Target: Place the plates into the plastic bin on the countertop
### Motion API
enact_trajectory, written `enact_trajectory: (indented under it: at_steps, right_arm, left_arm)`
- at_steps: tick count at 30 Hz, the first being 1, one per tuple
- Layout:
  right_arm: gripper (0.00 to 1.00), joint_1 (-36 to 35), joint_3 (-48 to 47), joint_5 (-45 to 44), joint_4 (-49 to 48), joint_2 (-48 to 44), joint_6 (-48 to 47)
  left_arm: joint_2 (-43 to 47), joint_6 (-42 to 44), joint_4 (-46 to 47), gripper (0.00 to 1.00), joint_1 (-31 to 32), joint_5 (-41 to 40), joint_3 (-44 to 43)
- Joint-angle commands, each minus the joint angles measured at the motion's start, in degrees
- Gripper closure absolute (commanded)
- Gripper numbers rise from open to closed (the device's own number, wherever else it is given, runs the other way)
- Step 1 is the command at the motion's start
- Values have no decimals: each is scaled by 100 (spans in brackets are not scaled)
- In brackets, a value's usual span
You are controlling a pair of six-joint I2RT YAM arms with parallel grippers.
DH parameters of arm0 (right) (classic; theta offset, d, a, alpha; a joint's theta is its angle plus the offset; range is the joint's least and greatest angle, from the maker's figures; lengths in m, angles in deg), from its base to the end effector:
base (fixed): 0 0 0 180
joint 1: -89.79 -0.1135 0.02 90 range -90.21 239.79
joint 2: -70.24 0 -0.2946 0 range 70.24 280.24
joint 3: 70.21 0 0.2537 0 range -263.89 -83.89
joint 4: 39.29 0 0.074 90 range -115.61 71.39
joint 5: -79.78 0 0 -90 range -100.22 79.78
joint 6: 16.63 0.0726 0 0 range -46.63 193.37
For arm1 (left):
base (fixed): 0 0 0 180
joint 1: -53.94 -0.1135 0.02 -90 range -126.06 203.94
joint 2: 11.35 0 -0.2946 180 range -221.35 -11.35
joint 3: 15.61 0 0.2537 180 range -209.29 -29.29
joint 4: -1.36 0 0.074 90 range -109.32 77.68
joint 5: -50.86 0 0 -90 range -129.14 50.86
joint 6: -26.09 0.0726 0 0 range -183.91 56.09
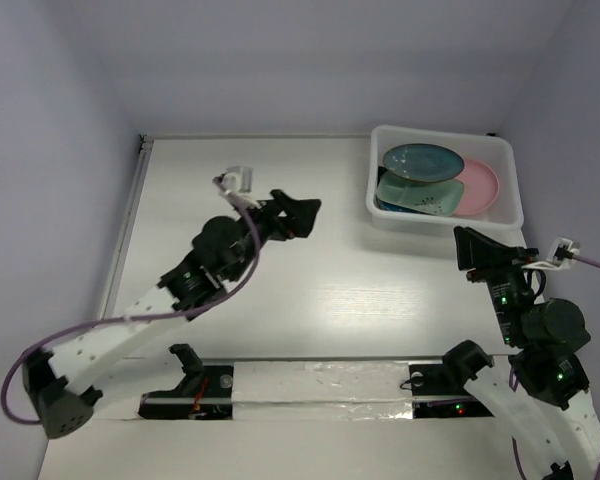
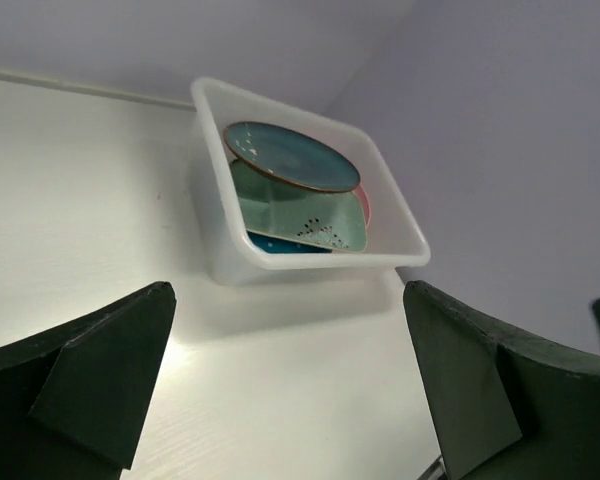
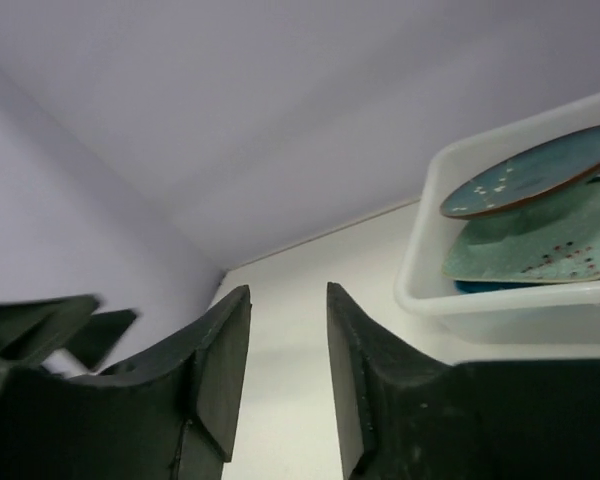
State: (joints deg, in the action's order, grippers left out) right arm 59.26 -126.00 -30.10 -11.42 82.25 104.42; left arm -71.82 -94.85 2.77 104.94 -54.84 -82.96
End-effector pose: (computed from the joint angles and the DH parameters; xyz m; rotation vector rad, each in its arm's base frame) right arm 0.0572 0.0051 0.3893 0.3095 1.3060 0.6898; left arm 0.1846 -0.1967 0.4210 0.0256 1.5060 -0.9728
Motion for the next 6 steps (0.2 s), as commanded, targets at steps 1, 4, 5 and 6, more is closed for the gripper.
enact_trajectory:
  at_steps: [1,4,5,6]
  right_arm:
    - [56,-59,176,-288,-444,-164,50]
    - [35,-59,361,-332,-628,-138,50]
    - [32,-59,379,-324,-672,-103,68]
    - [26,-59,387,-298,-699,-7,103]
  left_arm:
    - [929,-281,-302,1,50,-398,663]
    - [1756,-246,-716,1,50,-460,919]
    - [1984,-220,-849,1,50,-460,894]
    - [2047,-202,-963,1,50,-469,841]
